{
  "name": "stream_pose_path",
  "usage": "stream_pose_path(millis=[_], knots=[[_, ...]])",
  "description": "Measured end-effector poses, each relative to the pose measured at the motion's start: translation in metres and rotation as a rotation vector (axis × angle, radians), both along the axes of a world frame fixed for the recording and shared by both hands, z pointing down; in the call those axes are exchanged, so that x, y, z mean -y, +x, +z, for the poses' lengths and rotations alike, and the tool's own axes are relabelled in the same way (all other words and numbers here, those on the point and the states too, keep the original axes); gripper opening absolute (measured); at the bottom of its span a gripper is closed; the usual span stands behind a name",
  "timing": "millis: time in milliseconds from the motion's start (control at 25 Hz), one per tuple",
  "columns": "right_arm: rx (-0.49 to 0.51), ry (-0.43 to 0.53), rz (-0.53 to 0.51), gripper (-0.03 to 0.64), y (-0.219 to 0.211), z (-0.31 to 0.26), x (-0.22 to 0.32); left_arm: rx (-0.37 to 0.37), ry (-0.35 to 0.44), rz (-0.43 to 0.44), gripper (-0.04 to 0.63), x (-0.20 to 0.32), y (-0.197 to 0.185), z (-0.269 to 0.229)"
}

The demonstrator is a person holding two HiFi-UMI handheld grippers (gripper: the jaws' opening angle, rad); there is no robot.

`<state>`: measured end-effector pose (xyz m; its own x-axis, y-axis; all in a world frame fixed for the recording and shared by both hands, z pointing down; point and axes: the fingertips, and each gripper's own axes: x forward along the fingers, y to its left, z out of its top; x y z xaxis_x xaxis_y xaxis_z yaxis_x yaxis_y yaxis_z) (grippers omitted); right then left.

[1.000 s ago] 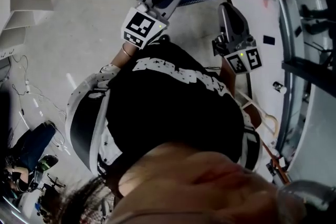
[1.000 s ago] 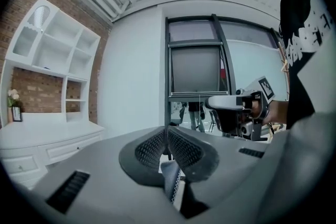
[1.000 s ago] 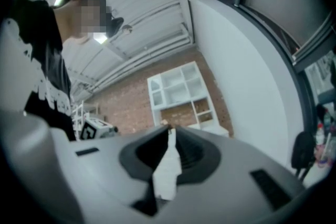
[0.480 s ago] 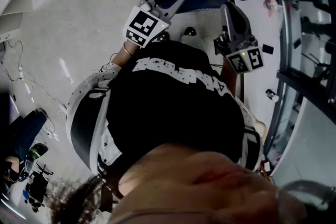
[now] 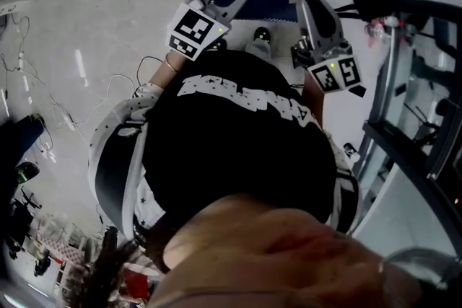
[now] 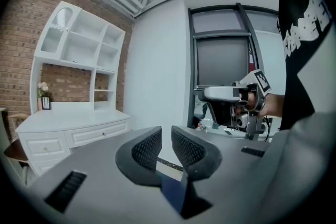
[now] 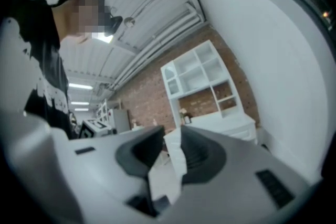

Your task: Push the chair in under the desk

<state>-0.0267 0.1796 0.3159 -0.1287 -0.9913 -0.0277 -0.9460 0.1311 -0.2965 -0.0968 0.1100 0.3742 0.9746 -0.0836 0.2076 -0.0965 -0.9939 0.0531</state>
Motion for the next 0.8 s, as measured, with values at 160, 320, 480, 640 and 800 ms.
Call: stream_pose_path(millis=[160,320,480,640,800], knots=[[-0.017,-0.013,-0.062,0.105,0.013,0.007,0.004,0.033,0.013,-0.063,0.092,0.0,0.005,0.005],[-0.059,-0.046,-0.107,0.115,0.022,0.017,0.004,0.093,0.018,-0.103,0.106,-0.006,0.007,0.019],[-0.095,-0.097,-0.148,0.138,0.029,0.033,0.003,0.165,0.041,-0.13,0.139,-0.008,0.006,0.033],[-0.124,-0.143,-0.186,0.157,0.034,0.05,0.003,0.262,0.055,-0.135,0.153,-0.012,0.006,0.053],[-0.143,-0.213,-0.241,0.189,0.044,0.079,-0.012,0.377,0.092,-0.12,0.189,-0.033,0.014,0.083]])
